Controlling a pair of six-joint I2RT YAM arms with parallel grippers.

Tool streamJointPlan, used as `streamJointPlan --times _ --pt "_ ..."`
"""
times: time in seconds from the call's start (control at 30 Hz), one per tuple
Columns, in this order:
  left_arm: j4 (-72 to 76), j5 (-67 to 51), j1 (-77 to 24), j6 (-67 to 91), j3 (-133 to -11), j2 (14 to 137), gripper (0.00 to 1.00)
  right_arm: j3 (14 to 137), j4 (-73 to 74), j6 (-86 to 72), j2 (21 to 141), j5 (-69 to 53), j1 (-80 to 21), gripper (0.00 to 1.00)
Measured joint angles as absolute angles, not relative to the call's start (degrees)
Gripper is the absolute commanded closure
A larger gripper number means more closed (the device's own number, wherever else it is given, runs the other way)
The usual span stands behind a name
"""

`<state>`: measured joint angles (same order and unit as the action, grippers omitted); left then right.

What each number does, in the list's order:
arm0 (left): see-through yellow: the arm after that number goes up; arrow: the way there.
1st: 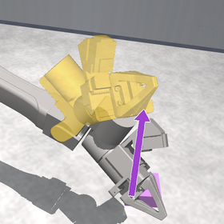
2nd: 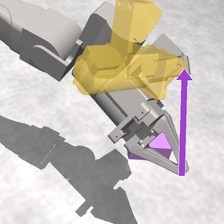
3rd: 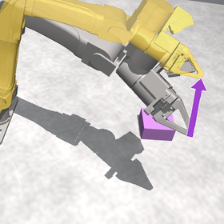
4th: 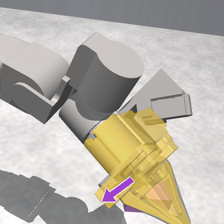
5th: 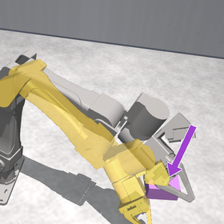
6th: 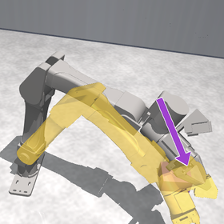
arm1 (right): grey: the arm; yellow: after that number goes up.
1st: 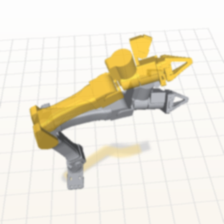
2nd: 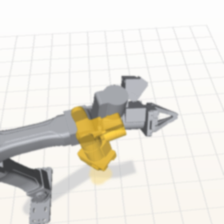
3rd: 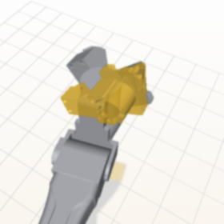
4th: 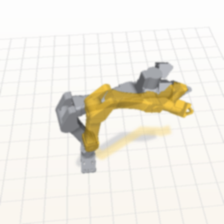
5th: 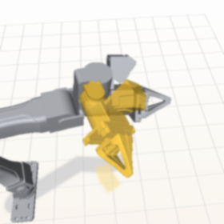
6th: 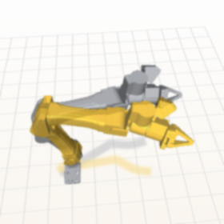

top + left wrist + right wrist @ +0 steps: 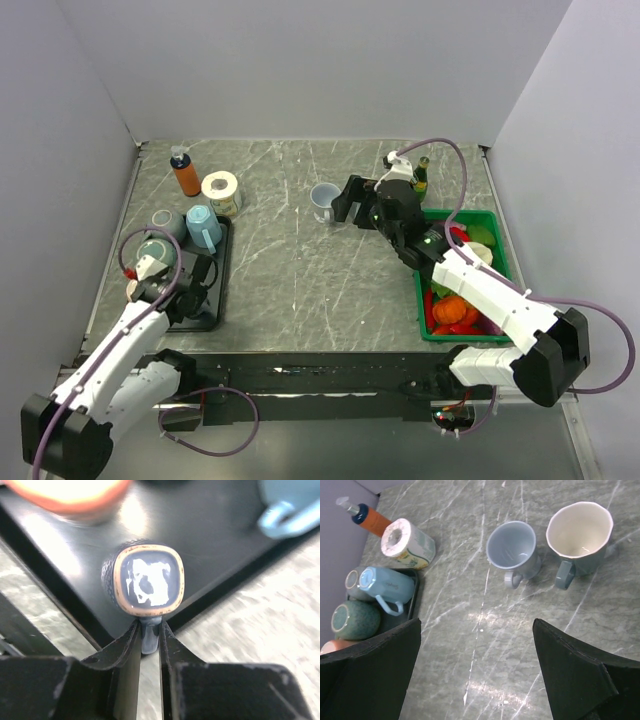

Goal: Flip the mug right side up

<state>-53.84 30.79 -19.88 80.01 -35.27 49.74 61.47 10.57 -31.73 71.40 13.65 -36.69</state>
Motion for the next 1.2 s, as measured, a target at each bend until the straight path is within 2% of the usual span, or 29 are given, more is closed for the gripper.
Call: streamJointPlan --times 0.37,0.63,0.97,1.2 --pt "-50.1 20.1 -19.9 68.7 -43.7 40.7 0.99 60.6 9.5 -33.1 70.1 5.5 -36.6 0.00" --pt "-36.6 8.9 -19.9 61.7 -45.2 34.7 0.99 54.8 1.8 -36.5 69.9 -10.3 -36.5 0.00" --pt "-4.3 -6.4 -19.9 60.8 -42.6 34.5 0.99 49.0 -26.8 -54.2 73.5 -32.3 -36.4 0.01" --pt "10.3 -13.9 -19.9 60.9 -40.1 37.8 0.99 48.6 -53.1 -74.0 82.9 -38.2 -36.7 0.07"
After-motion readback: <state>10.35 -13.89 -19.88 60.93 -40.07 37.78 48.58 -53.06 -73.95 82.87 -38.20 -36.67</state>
